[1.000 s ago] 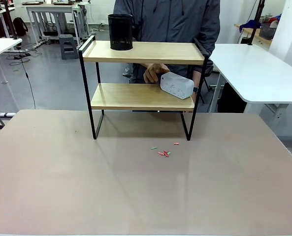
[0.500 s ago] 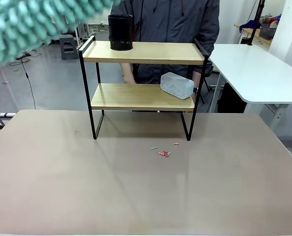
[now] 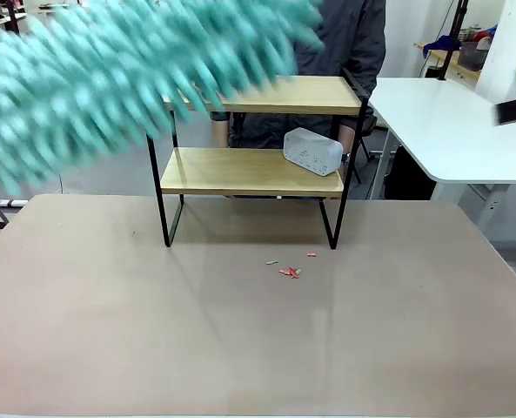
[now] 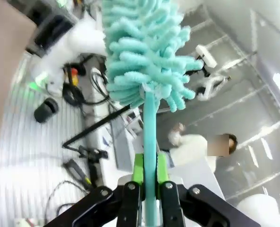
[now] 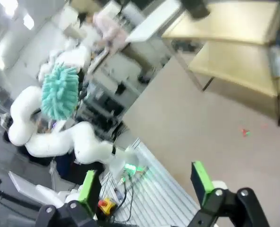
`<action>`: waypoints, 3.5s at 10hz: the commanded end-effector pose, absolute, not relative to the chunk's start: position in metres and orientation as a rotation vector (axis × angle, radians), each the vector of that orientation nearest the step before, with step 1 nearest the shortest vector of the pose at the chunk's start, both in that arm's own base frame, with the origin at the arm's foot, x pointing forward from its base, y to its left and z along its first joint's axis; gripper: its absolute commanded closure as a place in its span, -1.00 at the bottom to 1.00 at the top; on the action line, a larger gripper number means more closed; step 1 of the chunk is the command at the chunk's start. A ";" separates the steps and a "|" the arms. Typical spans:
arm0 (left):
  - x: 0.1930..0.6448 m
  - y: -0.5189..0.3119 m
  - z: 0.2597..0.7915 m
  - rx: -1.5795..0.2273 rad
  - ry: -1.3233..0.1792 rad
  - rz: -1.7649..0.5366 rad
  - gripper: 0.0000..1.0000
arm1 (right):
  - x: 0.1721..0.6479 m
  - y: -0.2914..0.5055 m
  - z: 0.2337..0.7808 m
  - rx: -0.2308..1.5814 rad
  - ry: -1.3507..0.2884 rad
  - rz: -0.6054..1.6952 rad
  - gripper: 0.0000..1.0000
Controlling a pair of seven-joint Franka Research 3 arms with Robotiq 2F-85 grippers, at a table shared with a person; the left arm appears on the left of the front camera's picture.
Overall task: Clean the shelf.
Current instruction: Hand the Duster back to the human.
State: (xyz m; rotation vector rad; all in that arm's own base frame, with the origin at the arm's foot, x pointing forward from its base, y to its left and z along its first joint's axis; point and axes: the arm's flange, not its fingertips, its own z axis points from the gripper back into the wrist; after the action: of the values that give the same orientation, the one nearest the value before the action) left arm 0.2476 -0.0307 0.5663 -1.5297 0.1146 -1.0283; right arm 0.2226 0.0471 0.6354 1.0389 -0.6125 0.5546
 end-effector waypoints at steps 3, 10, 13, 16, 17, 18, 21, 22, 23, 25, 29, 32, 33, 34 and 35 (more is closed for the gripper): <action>0.304 -0.084 0.556 -1.458 0.471 -1.125 0.75 | 0.315 0.127 0.652 1.115 -0.306 0.683 -1.00; 0.376 -0.115 0.532 -1.398 0.416 -1.080 0.75 | 0.315 0.241 0.605 0.988 0.304 0.800 -1.00; 0.379 -0.118 0.525 -1.414 0.415 -1.074 0.75 | 0.310 0.240 0.599 1.005 0.342 0.841 -1.00; 0.372 -0.115 0.528 -1.435 0.431 -1.098 0.75 | 0.307 0.241 0.597 1.017 0.338 0.873 0.20; 0.370 -0.115 0.529 -1.434 0.436 -1.108 0.75 | 0.307 0.241 0.595 1.004 0.337 0.868 0.57; 0.367 -0.115 0.530 -1.434 0.440 -1.115 0.75 | 0.306 0.241 0.595 1.004 0.334 0.865 1.00; 0.363 -0.115 0.532 -1.423 0.443 -1.135 0.75 | 0.307 0.240 0.593 0.979 0.303 0.857 1.00; 0.362 -0.115 0.532 -1.419 0.440 -1.138 0.75 | 0.306 0.239 0.593 0.977 0.302 0.858 1.00; 0.362 -0.115 0.532 -1.419 0.435 -1.138 0.75 | 0.305 0.238 0.594 0.981 0.301 0.863 1.00; 0.361 -0.115 0.533 -1.412 0.416 -1.142 0.75 | 0.301 0.235 0.596 0.994 0.305 0.873 1.00; 0.364 -0.047 0.570 -1.559 0.158 -1.069 -1.00 | 0.306 0.186 0.612 1.045 0.203 0.805 1.00; 0.374 0.088 0.599 -1.645 -0.667 -0.614 -1.00 | 0.296 0.062 0.650 1.156 -0.053 0.621 1.00; 0.378 0.119 0.595 -1.626 -0.912 -0.433 -1.00 | 0.283 0.017 0.662 1.206 -0.206 0.535 1.00; 0.383 0.135 0.584 -1.608 -1.027 -0.331 -1.00 | 0.273 -0.028 0.665 1.247 -0.405 0.381 1.00; 0.393 0.138 0.566 -1.615 -1.004 -0.277 -1.00 | 0.265 -0.066 0.658 1.325 -0.527 0.294 1.00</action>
State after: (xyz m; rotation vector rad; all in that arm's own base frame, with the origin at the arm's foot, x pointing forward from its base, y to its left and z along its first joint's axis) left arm 0.3779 0.1820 0.5782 -1.6662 -0.6889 -0.4456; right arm 0.2650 -0.0593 0.6719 1.2600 -0.3339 0.3823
